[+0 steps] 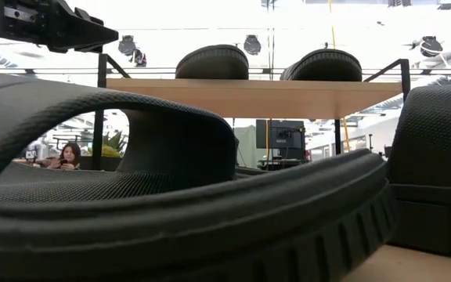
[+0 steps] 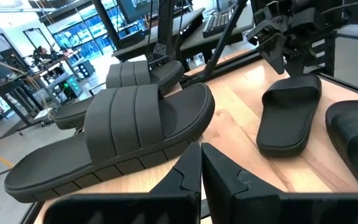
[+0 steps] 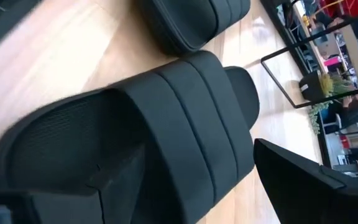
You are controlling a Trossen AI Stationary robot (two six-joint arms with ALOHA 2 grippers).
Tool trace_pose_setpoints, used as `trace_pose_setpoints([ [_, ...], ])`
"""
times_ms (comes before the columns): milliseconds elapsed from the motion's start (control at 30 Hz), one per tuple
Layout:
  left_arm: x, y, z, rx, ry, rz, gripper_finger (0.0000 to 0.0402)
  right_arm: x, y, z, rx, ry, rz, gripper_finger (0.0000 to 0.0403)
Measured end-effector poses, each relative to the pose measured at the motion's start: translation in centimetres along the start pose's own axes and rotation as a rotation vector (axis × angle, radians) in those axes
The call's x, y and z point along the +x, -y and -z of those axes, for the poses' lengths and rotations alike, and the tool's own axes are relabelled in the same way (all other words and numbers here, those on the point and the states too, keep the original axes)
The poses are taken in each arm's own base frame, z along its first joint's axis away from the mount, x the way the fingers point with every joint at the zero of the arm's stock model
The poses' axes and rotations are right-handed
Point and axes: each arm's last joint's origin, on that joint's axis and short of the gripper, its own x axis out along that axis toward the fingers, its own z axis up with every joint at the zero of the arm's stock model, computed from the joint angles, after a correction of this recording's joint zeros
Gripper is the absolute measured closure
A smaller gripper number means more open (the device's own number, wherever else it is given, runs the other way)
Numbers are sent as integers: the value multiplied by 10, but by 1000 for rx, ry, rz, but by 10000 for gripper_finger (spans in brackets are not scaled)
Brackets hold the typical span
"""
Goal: Pick and place slides into the shelf
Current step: Put the black slipper under the shelf
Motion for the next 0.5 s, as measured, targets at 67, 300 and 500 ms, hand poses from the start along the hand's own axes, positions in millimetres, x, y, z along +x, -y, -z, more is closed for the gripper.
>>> trace_pose_setpoints([
  [67, 0, 0, 0, 0, 1, 0, 392, 5, 1, 0, -8, -14, -4, 115],
  [300, 0, 0, 0, -1, 3, 0, 394, 17, 9, -1, -43, -48, 4, 116],
  [500, 0, 0, 0, 4, 4, 0, 386, 29, 16, 0, -53, -61, 40, 118],
])
